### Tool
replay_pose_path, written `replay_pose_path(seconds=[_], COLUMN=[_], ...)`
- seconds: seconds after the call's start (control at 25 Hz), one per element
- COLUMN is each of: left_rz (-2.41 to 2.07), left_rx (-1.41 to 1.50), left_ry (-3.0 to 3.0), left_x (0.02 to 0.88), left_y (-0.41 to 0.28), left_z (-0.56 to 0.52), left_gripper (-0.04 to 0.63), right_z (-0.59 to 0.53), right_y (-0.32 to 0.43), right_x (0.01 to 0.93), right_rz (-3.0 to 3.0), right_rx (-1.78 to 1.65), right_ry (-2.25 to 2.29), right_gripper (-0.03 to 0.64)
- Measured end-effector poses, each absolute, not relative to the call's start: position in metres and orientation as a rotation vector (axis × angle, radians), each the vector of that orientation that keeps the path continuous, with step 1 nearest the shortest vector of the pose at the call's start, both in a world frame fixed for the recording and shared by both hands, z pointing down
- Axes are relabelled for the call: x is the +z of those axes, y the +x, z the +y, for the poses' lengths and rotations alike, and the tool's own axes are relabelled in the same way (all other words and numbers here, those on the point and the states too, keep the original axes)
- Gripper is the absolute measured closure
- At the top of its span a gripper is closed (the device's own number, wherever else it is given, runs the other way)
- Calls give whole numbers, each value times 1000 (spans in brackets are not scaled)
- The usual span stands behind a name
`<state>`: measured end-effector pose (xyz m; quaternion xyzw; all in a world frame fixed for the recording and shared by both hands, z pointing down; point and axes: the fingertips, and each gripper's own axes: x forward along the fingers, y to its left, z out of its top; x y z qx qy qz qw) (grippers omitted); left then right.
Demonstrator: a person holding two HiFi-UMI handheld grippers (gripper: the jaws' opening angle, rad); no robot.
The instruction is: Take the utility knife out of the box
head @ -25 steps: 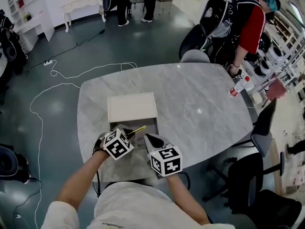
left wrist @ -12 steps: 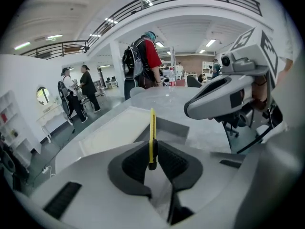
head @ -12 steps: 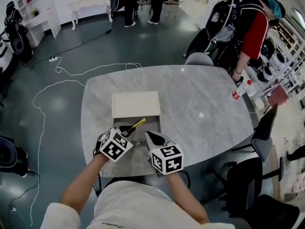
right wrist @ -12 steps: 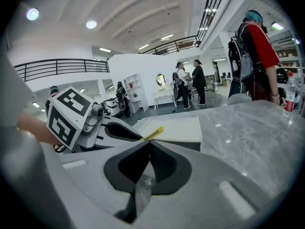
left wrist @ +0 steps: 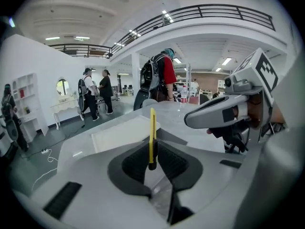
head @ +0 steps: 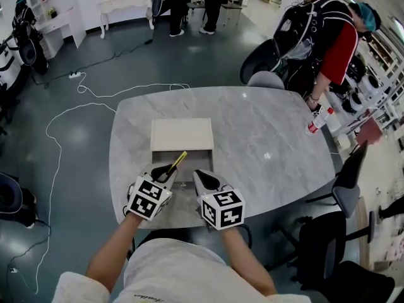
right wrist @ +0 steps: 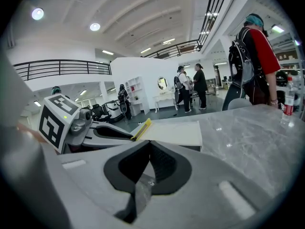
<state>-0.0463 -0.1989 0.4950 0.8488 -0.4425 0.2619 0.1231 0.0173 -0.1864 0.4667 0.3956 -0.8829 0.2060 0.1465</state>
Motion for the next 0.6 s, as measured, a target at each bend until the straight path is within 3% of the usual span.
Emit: replay_pose_path(seconds=[0.6], left_rz=[-1488], left_rx=[409], left_ry=[2354], left_x=[471], left_y=[-66], left_z=[-169], left_gripper=[543], right_z=[-168], right_y=[21], right_x=[454], right_rz=[-2568], right_rx=[505], right_ry=[1159], right_gripper=[612])
